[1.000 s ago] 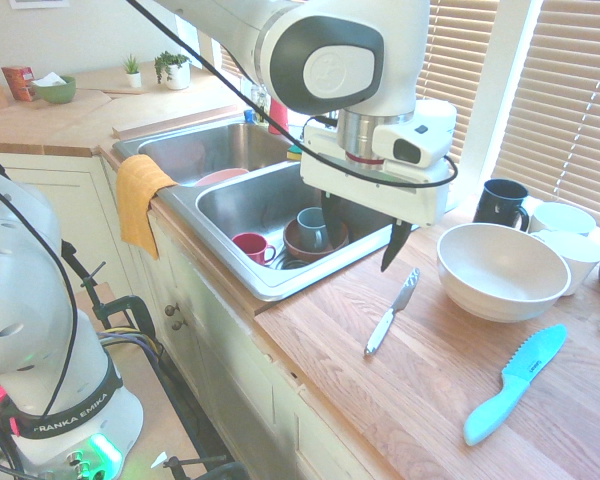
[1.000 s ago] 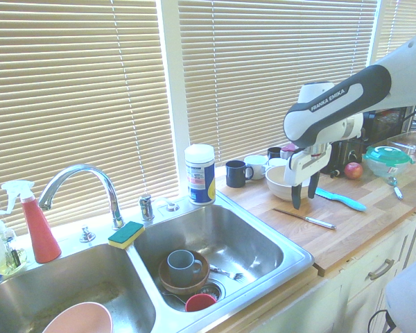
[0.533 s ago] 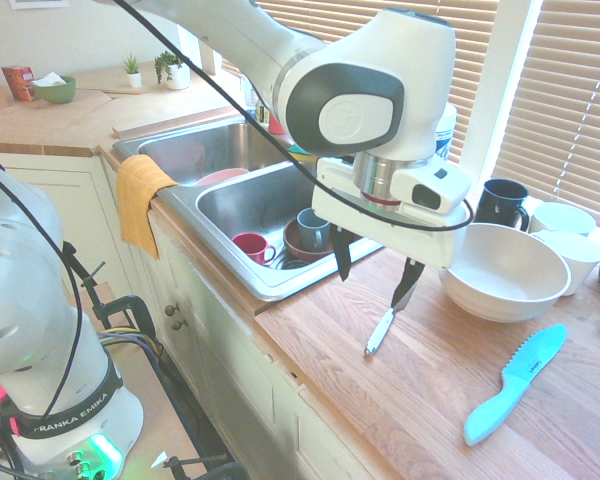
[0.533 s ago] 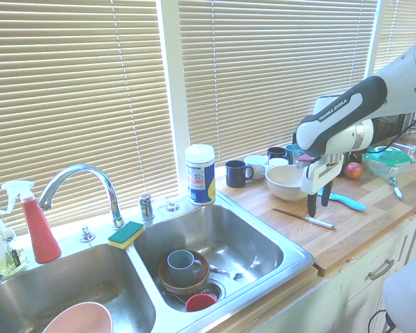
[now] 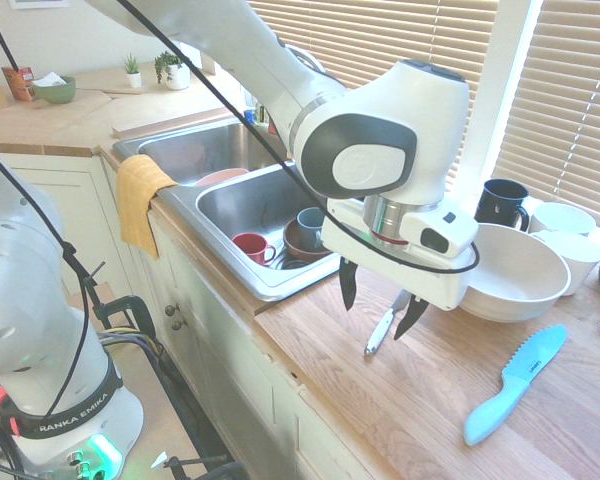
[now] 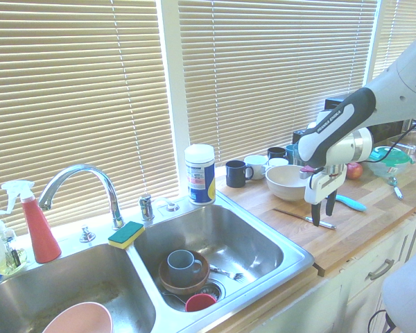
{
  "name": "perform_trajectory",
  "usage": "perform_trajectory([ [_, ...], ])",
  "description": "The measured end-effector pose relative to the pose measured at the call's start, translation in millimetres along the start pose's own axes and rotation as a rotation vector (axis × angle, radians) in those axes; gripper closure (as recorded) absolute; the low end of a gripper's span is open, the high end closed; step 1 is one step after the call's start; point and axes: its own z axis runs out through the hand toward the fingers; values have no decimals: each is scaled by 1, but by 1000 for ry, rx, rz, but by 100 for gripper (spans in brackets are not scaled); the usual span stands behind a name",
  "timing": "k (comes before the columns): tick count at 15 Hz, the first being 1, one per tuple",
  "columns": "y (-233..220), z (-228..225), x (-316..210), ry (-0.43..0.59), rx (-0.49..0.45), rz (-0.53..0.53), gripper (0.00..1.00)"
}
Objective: Put the knife into the sink
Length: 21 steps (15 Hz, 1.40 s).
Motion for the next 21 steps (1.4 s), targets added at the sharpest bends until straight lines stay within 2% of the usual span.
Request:
perform_trajectory([
  [7, 2, 16, 5, -9, -17, -3, 0],
  [8, 2, 18, 6, -9, -19, -2, 100],
  [21, 0, 19, 8, 0, -19, -7, 100],
])
